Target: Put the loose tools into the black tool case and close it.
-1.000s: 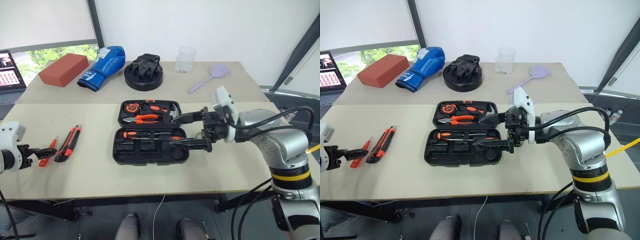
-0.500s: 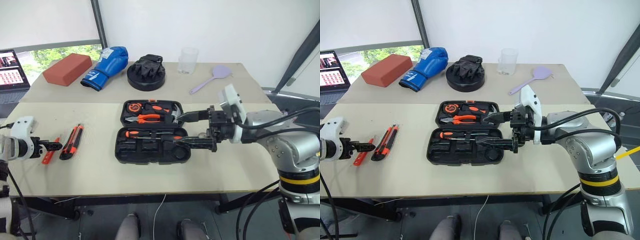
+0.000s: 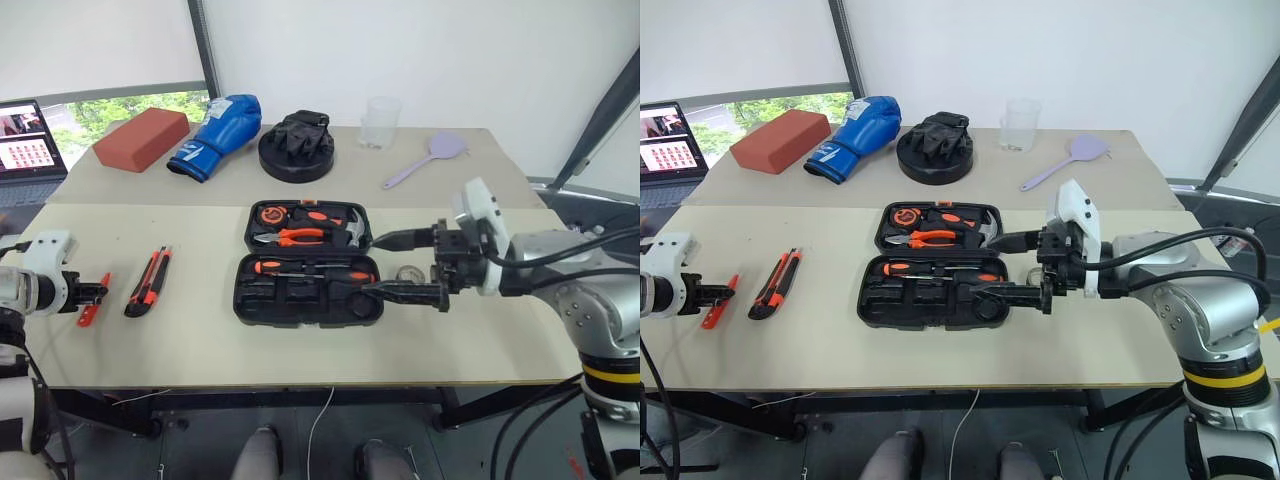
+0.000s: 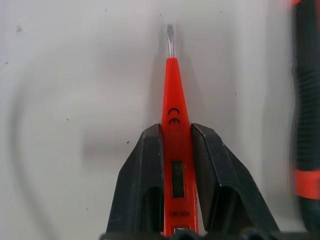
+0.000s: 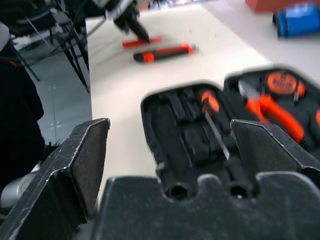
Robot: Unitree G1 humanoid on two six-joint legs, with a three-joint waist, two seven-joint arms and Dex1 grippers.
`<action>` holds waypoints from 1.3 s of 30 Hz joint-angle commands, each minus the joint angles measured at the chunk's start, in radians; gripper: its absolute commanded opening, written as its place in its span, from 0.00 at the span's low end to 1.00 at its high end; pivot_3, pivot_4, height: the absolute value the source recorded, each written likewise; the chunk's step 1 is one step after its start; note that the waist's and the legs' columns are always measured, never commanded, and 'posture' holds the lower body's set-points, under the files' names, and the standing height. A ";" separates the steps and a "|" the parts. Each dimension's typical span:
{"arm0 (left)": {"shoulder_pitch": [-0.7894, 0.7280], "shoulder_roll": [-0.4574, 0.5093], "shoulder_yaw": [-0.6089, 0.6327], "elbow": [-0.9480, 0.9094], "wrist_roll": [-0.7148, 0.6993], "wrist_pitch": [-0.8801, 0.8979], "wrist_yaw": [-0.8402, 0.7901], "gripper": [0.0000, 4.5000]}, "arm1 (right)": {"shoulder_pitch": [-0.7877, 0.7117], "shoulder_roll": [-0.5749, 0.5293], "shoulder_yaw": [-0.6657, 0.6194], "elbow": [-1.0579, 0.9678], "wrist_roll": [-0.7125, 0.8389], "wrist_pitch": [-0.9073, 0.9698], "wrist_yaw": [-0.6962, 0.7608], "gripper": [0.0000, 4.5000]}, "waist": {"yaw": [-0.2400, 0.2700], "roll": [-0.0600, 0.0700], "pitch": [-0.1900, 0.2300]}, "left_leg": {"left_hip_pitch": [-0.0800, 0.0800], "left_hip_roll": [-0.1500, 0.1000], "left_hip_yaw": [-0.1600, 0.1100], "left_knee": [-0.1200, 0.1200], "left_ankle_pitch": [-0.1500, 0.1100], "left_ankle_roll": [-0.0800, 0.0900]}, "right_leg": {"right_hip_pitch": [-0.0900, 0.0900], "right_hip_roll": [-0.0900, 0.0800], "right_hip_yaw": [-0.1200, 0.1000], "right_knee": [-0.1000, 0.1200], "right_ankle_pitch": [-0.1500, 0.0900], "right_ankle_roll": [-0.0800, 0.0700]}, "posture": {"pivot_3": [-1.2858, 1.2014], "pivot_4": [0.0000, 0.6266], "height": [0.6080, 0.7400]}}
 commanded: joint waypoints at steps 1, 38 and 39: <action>-0.038 0.047 -0.070 -0.231 0.008 -0.144 -0.197 0.08 | 0.029 -0.031 -0.049 -0.065 0.034 0.005 -0.003 1.00 | 0.001 -0.001 0.000 | -0.001 0.000 0.000 0.001 0.000 -0.001 | 0.000 0.000 0.000 -0.001 0.000 0.000 | 0.52 0.24 0.97; -0.300 -0.461 -0.499 -0.177 0.277 -0.560 -0.598 0.31 | 0.140 -0.016 -0.089 -0.136 0.040 -0.015 -0.213 1.00 | -0.007 -0.001 0.000 | -0.001 -0.001 0.000 0.006 0.004 0.006 | 0.003 0.001 0.004 -0.002 0.002 0.006 | 0.52 0.24 0.97; -0.299 -0.455 -0.491 -0.188 0.268 -0.552 -0.608 0.34 | 0.141 -0.014 -0.087 -0.136 0.039 -0.015 -0.214 1.00 | -0.007 -0.001 0.000 | -0.001 -0.001 0.000 0.006 0.004 0.006 | 0.003 0.001 0.004 -0.002 0.002 0.006 | 0.52 0.24 0.97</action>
